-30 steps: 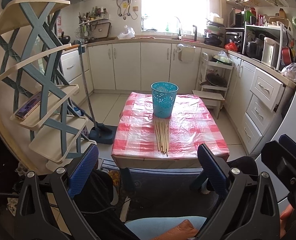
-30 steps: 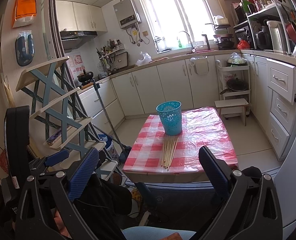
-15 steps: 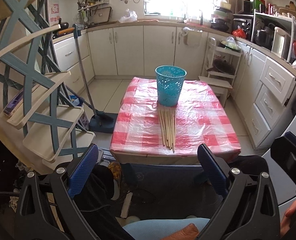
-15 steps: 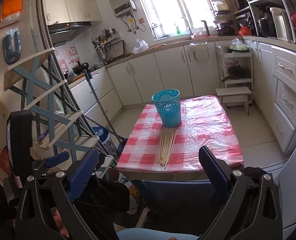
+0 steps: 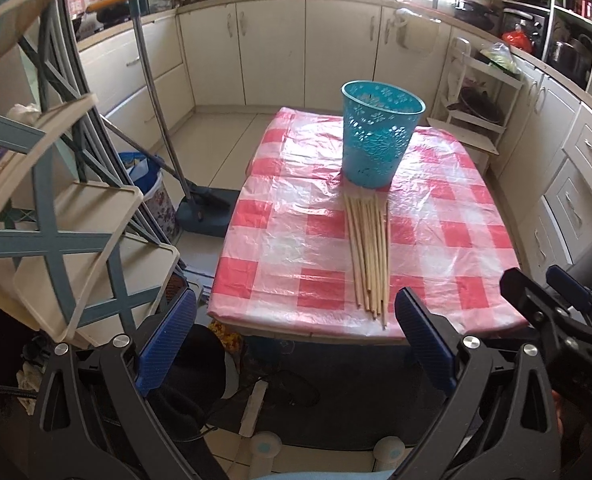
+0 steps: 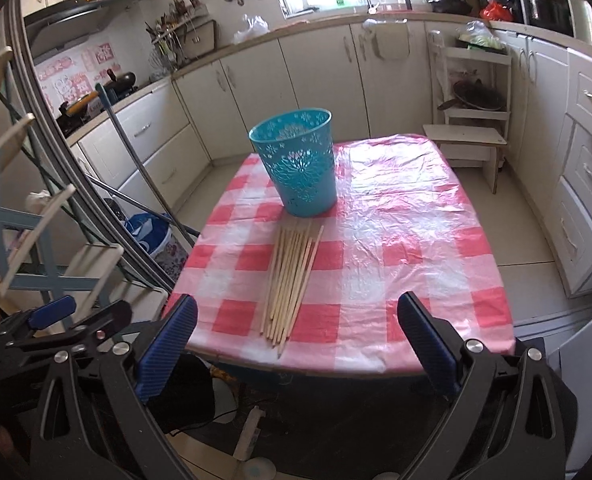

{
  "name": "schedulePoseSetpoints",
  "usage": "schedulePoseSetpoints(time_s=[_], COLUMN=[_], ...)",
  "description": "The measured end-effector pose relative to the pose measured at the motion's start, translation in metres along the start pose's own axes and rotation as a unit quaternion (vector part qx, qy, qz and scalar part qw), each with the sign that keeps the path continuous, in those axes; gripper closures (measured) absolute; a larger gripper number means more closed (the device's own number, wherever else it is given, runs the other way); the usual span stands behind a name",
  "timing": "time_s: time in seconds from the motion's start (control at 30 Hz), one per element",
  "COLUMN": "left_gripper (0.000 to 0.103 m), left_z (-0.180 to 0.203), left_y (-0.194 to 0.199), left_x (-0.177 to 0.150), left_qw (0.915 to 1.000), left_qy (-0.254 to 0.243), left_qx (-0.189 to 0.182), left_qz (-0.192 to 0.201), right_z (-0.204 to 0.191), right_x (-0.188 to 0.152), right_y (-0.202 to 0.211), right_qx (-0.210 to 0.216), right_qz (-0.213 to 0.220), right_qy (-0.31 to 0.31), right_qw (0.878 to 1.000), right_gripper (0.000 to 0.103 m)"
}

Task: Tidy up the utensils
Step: 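Move both grippers down toward the wooden chopsticks beside the teal basket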

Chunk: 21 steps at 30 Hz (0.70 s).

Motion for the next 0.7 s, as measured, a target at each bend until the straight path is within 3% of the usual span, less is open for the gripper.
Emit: schedulePoseSetpoints(time_s=[0.07, 0.13, 0.2, 0.3, 0.5, 0.7], left_gripper=[0.008, 0.008, 0.008, 0.008, 0.008, 0.008], left_z=[-0.002, -0.004, -0.006, -0.010, -0.013, -0.013], left_y=[-0.016, -0.027, -0.040, -0.056, -0.085, -0.113], left_x=[0.008, 0.012, 0.017, 0.021, 0.025, 0.032], left_qw=[0.9999, 0.9998, 0.9997, 0.9994, 0.9986, 0.9977], left_qy=[0.010, 0.016, 0.021, 0.023, 0.027, 0.029], left_qx=[-0.002, -0.001, 0.002, 0.008, 0.014, 0.019], left_qz=[-0.006, -0.011, -0.016, -0.023, -0.043, -0.058], right_z=[0.005, 0.006, 0.012, 0.017, 0.020, 0.020], right_x=[0.007, 0.013, 0.016, 0.017, 0.023, 0.034], right_y=[-0.027, -0.050, -0.078, -0.114, -0.176, -0.223], right_qx=[0.000, 0.003, 0.000, 0.001, 0.007, -0.004], right_qz=[-0.009, -0.009, -0.031, -0.056, -0.083, -0.102], right_qy=[0.000, 0.000, -0.001, -0.004, -0.008, -0.003], right_qw=[1.000, 1.000, 1.000, 0.998, 0.996, 0.995], right_gripper=[0.008, 0.015, 0.035, 0.055, 0.070, 0.071])
Point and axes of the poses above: each gripper's, at about its wrist camera, not at the fingertips, and y roughly against the way its jaws point, z to its right, x to its top, the point moved 9 cm from there along -y, roughly the way its jaws point, and after that the axes turned 5 degrees about -z, right-handed, at the moved point
